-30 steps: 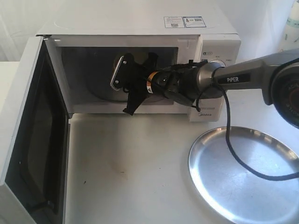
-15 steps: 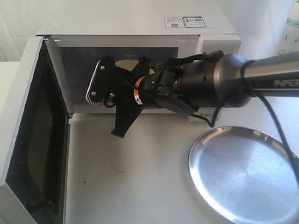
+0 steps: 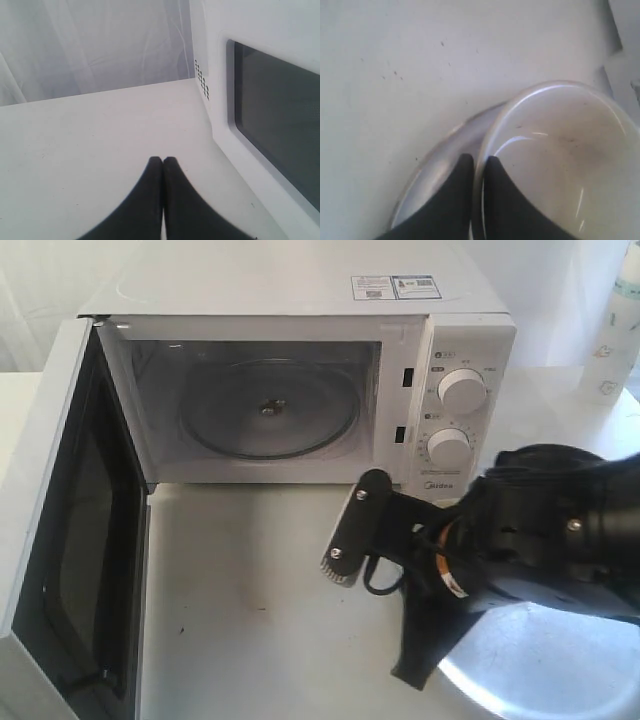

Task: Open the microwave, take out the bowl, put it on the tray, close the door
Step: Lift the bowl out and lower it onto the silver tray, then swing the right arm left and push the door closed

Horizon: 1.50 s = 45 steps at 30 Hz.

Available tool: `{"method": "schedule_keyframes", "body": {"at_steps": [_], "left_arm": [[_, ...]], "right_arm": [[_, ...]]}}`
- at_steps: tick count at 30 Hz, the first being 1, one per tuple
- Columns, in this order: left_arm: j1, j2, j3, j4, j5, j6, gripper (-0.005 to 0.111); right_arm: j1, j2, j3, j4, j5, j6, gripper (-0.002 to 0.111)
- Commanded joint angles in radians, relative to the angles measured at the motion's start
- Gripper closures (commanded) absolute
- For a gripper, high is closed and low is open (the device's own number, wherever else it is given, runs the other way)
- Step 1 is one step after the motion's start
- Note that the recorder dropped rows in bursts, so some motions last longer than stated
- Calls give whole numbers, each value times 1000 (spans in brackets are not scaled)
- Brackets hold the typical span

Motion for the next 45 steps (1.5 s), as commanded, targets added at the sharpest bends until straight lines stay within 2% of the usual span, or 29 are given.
{"method": "schedule_keyframes", "body": {"at_steps": [1,3,11,14,20,22,24,27,31,34,35,36,37,38,41,45], "left_arm": [[-6,-2,-3,-8,-4,0,107],[-6,-2,-3,-8,-4,0,107],[-6,-2,-3,-8,-4,0,107],[-6,-2,-3,-8,-4,0,107],[-6,-2,-3,-8,-4,0,107],[-6,-2,-3,-8,-4,0,107],[-6,-2,-3,-8,-4,0,107],[-6,-2,-3,-8,-4,0,107],[-6,-2,-3,-8,-4,0,107],[-6,-2,-3,-8,-4,0,107],[-6,-2,-3,-8,-4,0,107],[-6,-2,-3,-8,-4,0,107],[-6,-2,-3,-8,-4,0,107],[-6,-2,-3,-8,-4,0,107],[-6,-2,-3,-8,-4,0,107],[-6,-2,-3,-8,-4,0,107]], "right_arm": [[-45,-42,70,-116,8,164,108],[-63,-30,90,-184,0,224,108],[-119,68,107,-612,-14,667,106],[-119,87,105,-691,-23,769,96],[-124,98,106,-770,-8,816,60],[-124,96,99,-770,-8,816,57],[-124,86,89,-766,-26,816,63],[-124,44,76,-744,-161,816,79],[-122,-70,63,-742,-621,840,108],[-105,-128,-10,-712,-954,851,108],[-61,-135,-97,-625,-1092,775,108],[-30,-126,-139,-566,-1148,695,108],[39,-90,-212,-435,-1209,488,108],[89,-65,-261,-361,-1213,393,108],[260,134,-471,-69,-1099,-51,108],[349,451,-778,249,-935,-813,108]]}}
